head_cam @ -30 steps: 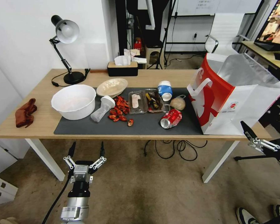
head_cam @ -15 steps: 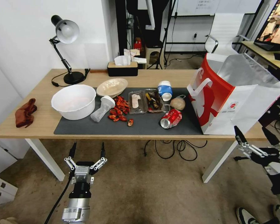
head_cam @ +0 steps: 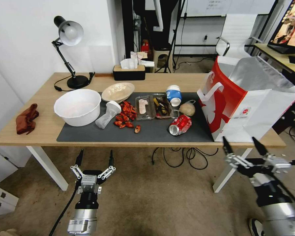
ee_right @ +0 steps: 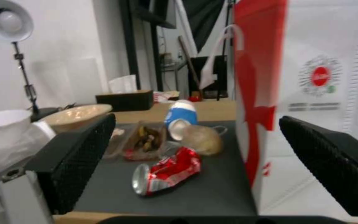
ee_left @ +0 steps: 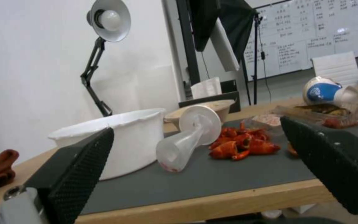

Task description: Pick up the food delivery bag from the floor and place it on the table.

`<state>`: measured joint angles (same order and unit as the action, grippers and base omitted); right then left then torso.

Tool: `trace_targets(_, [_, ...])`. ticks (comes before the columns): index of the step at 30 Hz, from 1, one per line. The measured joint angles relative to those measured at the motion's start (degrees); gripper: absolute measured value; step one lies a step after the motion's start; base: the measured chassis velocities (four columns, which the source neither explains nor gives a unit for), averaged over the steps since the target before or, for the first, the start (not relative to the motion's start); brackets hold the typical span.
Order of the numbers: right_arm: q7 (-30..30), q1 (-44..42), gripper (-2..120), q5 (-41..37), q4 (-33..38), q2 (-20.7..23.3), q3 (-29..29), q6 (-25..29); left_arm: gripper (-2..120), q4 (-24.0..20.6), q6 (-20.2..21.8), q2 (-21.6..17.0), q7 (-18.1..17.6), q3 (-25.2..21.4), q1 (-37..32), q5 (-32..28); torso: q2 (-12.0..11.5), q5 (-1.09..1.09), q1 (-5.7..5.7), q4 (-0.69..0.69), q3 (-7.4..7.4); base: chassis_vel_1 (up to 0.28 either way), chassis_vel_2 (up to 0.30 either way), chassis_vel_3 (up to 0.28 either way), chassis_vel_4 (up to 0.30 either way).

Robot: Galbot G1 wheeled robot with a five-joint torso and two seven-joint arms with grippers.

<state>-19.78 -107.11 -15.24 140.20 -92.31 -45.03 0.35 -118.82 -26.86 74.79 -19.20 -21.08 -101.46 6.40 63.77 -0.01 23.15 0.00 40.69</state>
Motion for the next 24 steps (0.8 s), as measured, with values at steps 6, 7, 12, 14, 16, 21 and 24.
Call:
trace_targets(6, [0.49,-0.88,100,8.14,-1.85,0.08,5.03,3.05,100,-0.53,-0.06,-0.16,0.73,0.09,0.18,-0.94,0.00,0.01,0.00,0.00,0.00,0.000,0.000,0.000,0.000])
trace_targets(7, [0.49,-0.88,100,8.14,-1.85,0.08,5.03,3.05,100,-0.53,-0.06,-0.16,0.73,0.09,0.18,-0.94,0.00,0.01,0.00,0.00,0.00,0.000,0.000,0.000,0.000])
trace_targets(12, [2.15,-1.56,100,16.03,-3.33,0.13,8.30,6.47,100,-0.69,0.03,-0.28,0.75,0.30,0.32,-1.29,0.00,0.01,0.00,0.00,0.00,0.000,0.000,0.000,0.000])
trace_targets(14, [3.81,-2.23,100,19.75,-4.46,0.14,9.88,8.58,100,-0.70,0.07,-0.29,0.74,0.51,0.36,-1.32,0.00,0.01,0.00,0.00,0.00,0.000,0.000,0.000,0.000])
trace_targets(16, [4.89,-2.72,100,21.36,-5.08,0.15,10.75,9.48,100,-0.72,0.08,-0.29,0.74,0.63,0.38,-1.32,0.00,0.01,0.00,0.00,0.00,0.000,0.000,0.000,0.000])
trace_targets(21, [7.22,-4.03,100,23.76,-6.34,0.17,12.76,10.90,100,-0.96,0.12,-0.44,0.72,0.89,0.45,-1.39,0.00,0.01,0.00,0.00,0.00,0.000,0.000,0.000,0.000])
trace_targets(24, [7.61,-4.11,100,24.26,-6.73,0.21,13.04,11.31,100,-1.18,0.16,-0.57,0.70,1.06,0.41,-1.57,0.00,0.01,0.00,0.00,0.00,0.000,0.000,0.000,0.000])
